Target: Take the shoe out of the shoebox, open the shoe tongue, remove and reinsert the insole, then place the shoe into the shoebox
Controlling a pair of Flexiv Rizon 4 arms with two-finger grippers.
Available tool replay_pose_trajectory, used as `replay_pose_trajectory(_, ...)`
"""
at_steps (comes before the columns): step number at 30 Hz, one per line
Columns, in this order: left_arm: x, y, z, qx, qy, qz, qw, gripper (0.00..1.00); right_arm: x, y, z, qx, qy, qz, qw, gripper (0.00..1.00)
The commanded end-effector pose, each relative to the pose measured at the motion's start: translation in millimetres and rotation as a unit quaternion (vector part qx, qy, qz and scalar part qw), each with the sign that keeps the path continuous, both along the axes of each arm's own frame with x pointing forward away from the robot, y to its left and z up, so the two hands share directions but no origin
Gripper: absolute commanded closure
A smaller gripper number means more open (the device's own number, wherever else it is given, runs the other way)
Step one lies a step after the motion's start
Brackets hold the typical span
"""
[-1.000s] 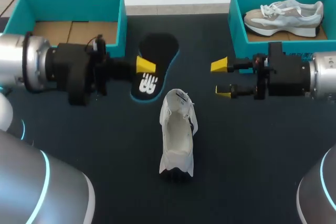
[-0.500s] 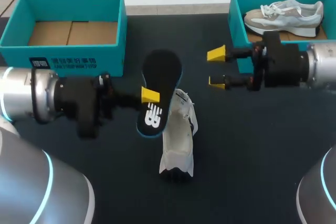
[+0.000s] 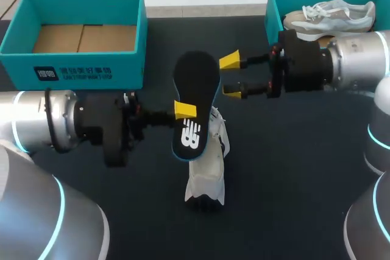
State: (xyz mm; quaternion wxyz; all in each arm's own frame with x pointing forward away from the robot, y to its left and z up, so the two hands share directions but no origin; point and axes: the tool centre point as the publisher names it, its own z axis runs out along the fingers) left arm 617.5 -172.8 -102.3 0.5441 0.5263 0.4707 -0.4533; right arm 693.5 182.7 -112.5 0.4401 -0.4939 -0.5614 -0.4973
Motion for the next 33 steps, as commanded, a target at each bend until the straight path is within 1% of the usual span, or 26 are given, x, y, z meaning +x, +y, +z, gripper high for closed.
replay_pose_trajectory(1,12.7,-18.8,-2.0,0.002,-0.015,-0.002,1.0,1.0,4.7,14.6,-3.3,0.004,0.001,0.006,1.0,0.55)
replay_pose_trajectory(4,16.9,-25.6,0.2,-0.004,-0.018,-0.001,1.0,1.0,2.1,19.1,-5.2,0.007,0.003,0.008,1.0,0.56)
replay_pose_trajectory(6,18.5,-27.5,2.4,-0.01,-0.015,0.0,1.0,1.0,0.6,20.4,-5.5,0.009,0.004,0.009,1.0,0.6)
replay_pose_trajectory(11,23.4,-28.5,2.8,-0.009,-0.018,0.003,1.0,1.0,-2.1,19.8,-3.9,0.009,0.005,0.007,1.0,0.6)
replay_pose_trajectory(21,34.5,-24.4,-7.0,0.024,-0.04,0.018,0.999,1.0,-4.9,22.1,0.6,0.013,0.002,0.011,1.0,0.61)
replay_pose_trajectory(23,35.3,-25.6,-8.0,0.029,-0.046,0.017,0.998,1.0,-4.7,23.0,0.6,0.015,0.0,0.012,1.0,0.64)
replay_pose_trajectory(24,35.5,-26.3,-8.6,0.033,-0.051,0.017,0.998,1.0,-4.6,23.5,1.1,0.015,0.0,0.012,1.0,0.67)
replay_pose_trajectory(30,36.9,-28.5,-12.8,0.033,-0.047,0.016,0.998,1.0,-5.3,24.8,3.6,0.016,-0.004,0.012,1.0,0.78)
replay_pose_trajectory(31,36.5,-28.9,-14.4,0.033,-0.047,0.016,0.998,1.0,-5.5,24.8,3.7,0.016,-0.005,0.012,1.0,0.8)
replay_pose_trajectory(33,35.7,-29.3,-18.0,0.036,-0.044,0.015,0.998,1.0,-6.0,24.6,3.9,0.016,-0.005,0.01,1.0,0.88)
